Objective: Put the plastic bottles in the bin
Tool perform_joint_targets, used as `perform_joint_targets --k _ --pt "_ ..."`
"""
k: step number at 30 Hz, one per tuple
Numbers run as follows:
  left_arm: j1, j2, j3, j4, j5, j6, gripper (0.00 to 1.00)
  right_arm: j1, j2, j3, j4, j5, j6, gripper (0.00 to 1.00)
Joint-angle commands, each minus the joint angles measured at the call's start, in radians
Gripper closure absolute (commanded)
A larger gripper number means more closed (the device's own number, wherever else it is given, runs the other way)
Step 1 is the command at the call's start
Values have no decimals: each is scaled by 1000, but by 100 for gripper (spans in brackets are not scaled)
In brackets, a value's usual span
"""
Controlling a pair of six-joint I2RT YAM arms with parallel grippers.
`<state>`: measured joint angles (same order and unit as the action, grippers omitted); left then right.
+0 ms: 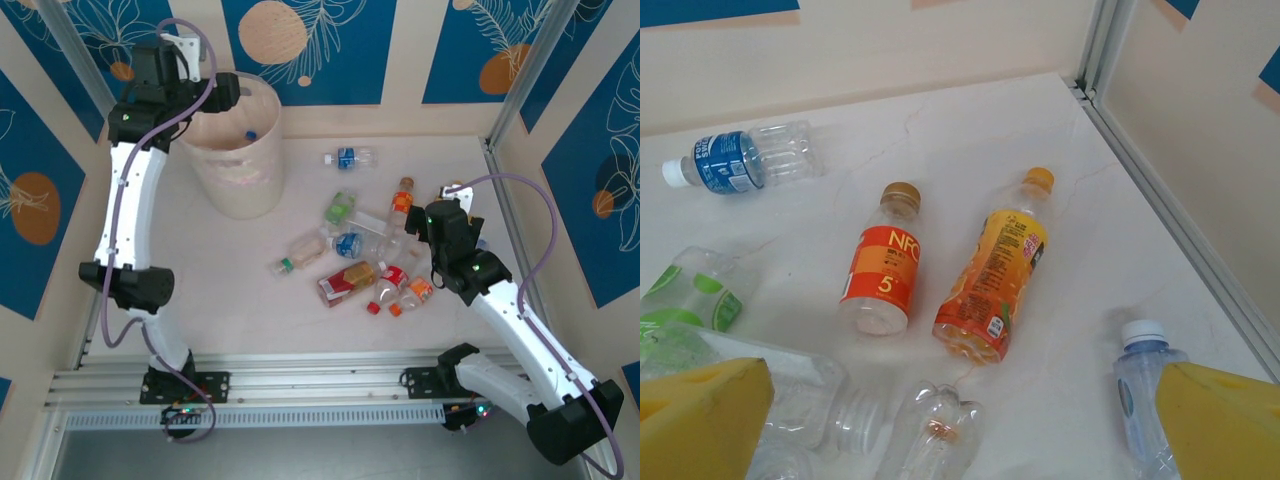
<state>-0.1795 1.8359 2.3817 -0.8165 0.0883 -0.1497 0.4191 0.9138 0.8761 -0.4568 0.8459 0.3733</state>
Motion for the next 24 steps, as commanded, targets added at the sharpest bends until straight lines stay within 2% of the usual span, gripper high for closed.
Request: perform_joint_targets --k 1,4,8,9,11,24 --pt "8 -66 -62 76 129 -54 18 6 -7 0 25 8 -3 1" --pt "-5 -124 -142 124 176 -71 17 6 -7 -5 24 9 -1 1" --pt "-49 -205 -265 160 168 -49 13 5 -7 -6 22 11 1 1" --pt "-63 -228 -298 164 161 -40 11 6 -7 -7 22 11 1 1" --pt "-90 -268 -359 173 145 -25 0 6 -7 -4 21 12 1 1" --pt "-345 -461 -721 223 -42 89 0 6 -10 -3 7 15 9 1"
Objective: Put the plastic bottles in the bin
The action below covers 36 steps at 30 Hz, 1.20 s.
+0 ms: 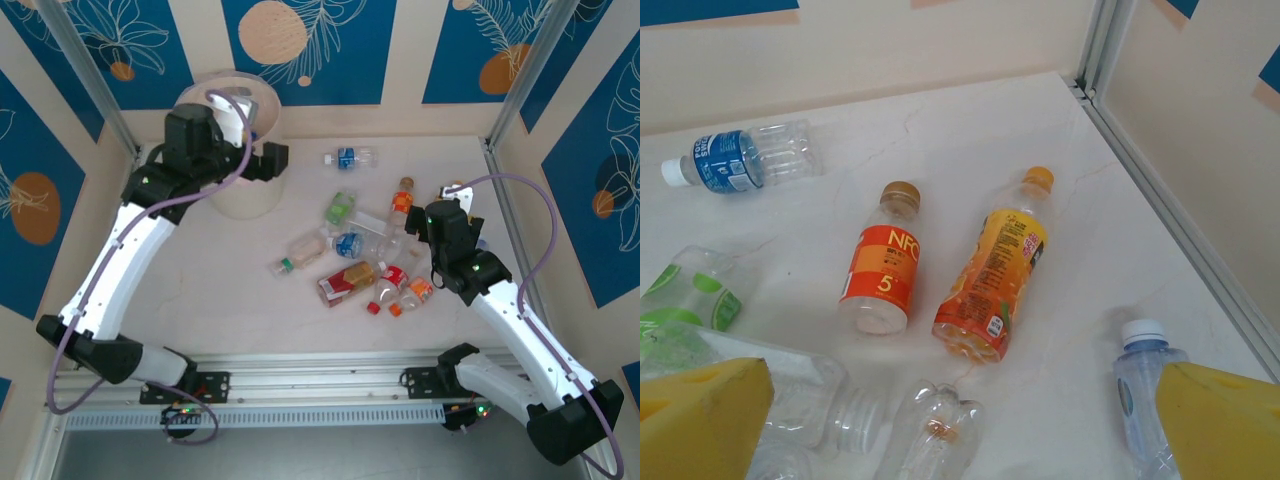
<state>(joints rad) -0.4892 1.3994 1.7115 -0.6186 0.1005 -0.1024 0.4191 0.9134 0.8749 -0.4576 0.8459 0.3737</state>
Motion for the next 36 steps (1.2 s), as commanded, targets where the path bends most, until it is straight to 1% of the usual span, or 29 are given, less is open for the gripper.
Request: perform_joint_targets --k 1,6,12,17,21,25,28,36 --pt "-50 -32 -81 34 -58 46 0 6 -10 -1 12 14 5 1" --pt "-96 -52 -199 50 -57 53 0 6 -7 1 20 9 -2 1" --pt "-154 -71 -347 59 -103 56 0 7 1 3 18 2 10 1" --pt "-166 -49 -453 61 -96 52 1 6 0 3 17 5 10 1" --pt "-169 -3 -520 80 -82 48 2 6 -1 7 18 5 6 1" --pt "-178 75 -533 89 -73 56 6 6 -6 2 16 3 13 1" --pt "-195 138 -515 101 -69 63 7 6 -8 2 9 5 16 1" --pt "-209 318 -433 95 -115 77 9 6 -20 -2 4 14 13 1"
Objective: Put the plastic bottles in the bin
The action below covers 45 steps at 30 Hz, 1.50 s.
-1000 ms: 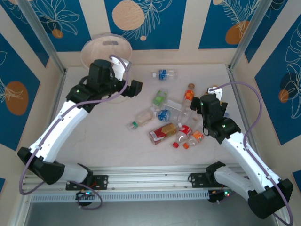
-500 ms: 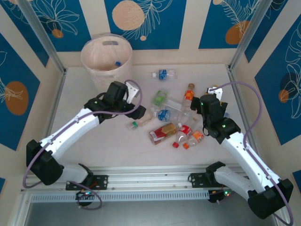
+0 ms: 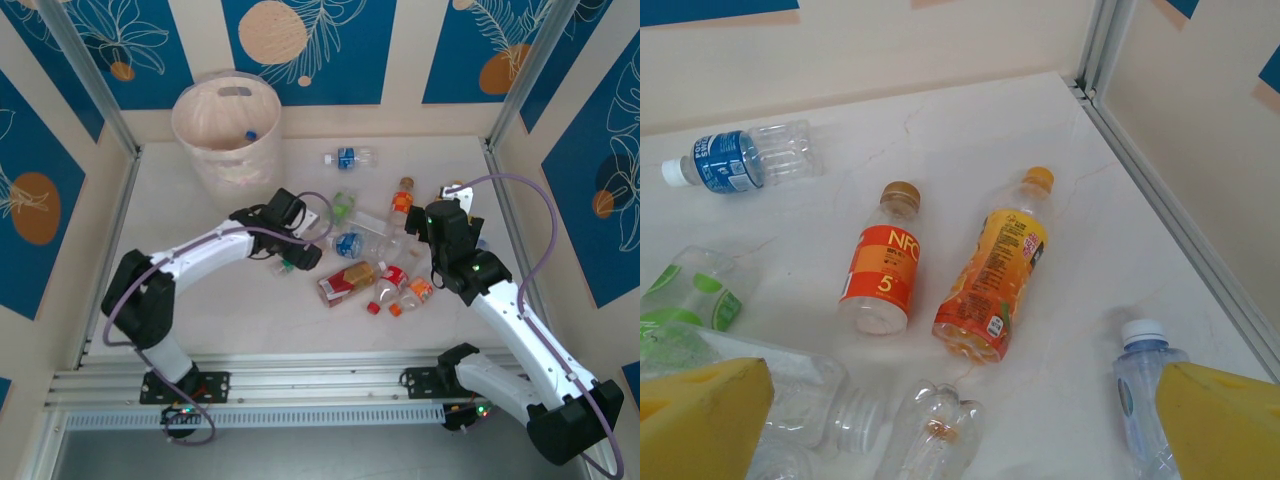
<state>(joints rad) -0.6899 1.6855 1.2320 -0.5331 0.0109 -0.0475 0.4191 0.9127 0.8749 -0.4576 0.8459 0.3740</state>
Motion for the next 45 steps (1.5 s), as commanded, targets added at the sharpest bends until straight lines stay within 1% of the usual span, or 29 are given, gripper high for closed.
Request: perform_joint_targets --k 1,11,18,23,24,25,29,30,38,39,40,42,45 --pt "-9 51 58 10 -32 26 9 6 -21 -3 4 15 11 1" --pt "-9 212 181 -26 -81 64 8 6 -27 -7 2 21 11 1" --pt "-10 306 257 -63 -88 80 9 6 -37 -10 -6 31 8 1" --pt "-10 335 262 -66 -98 81 11 6 -44 -14 -7 37 3 1" --pt "-10 342 265 -71 -99 81 14 6 -44 -14 -5 37 2 1" --pt "-10 348 265 -76 -100 80 15 6 -43 -14 -5 37 2 1" --pt "-10 363 260 -87 -107 81 16 6 -43 -14 -1 36 3 1" --pt "-9 364 254 -88 -110 81 19 6 -43 -15 -2 35 2 1" --pt "-8 377 228 -97 -151 91 20 6 -40 -18 8 34 -3 1" --pt "-8 380 228 -99 -152 92 21 6 -38 -18 11 34 -4 1" --pt "-8 382 228 -99 -152 93 26 6 -37 -16 13 33 -6 1" --pt "-8 381 228 -100 -153 93 28 6 -34 -16 18 34 -6 1" --pt "-8 376 230 -103 -158 98 35 6 -28 -12 25 26 -6 1"
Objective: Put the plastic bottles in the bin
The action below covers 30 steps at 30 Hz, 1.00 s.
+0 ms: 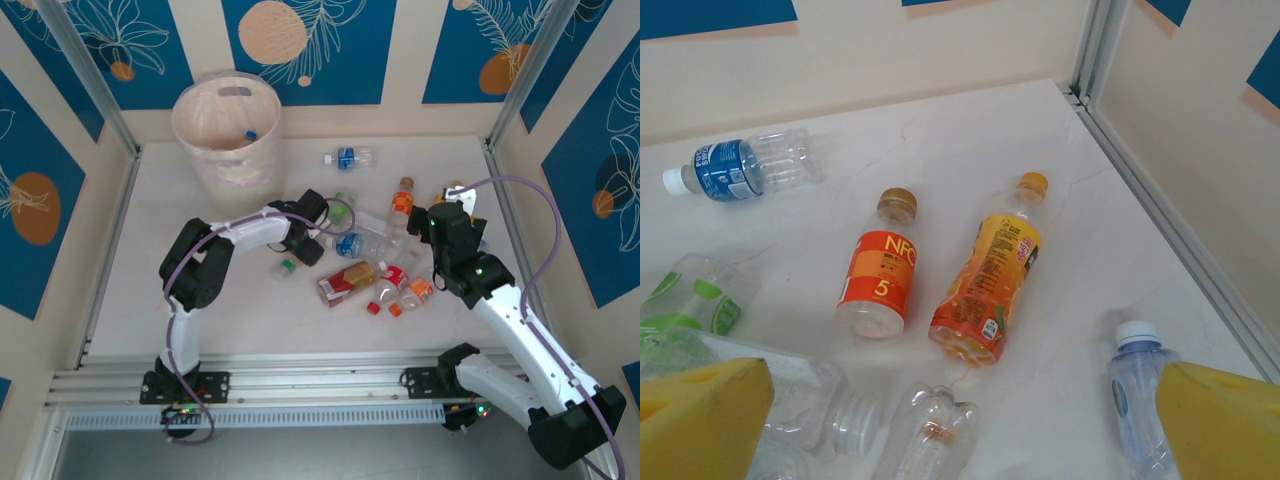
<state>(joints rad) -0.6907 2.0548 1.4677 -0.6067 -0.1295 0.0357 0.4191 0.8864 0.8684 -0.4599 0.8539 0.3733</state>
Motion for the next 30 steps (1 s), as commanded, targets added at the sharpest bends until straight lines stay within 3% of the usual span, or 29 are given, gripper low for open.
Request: perform_joint_targets --k 1,10,30 --pt "-7 4 -5 -31 -21 16 38 6 1 -3 29 17 -5 1" --pt "-9 -50 17 -53 -45 18 53 4 -12 -8 22 25 -5 1" --pt "-27 -339 283 -81 -50 35 53 4 -27 -12 18 24 4 1"
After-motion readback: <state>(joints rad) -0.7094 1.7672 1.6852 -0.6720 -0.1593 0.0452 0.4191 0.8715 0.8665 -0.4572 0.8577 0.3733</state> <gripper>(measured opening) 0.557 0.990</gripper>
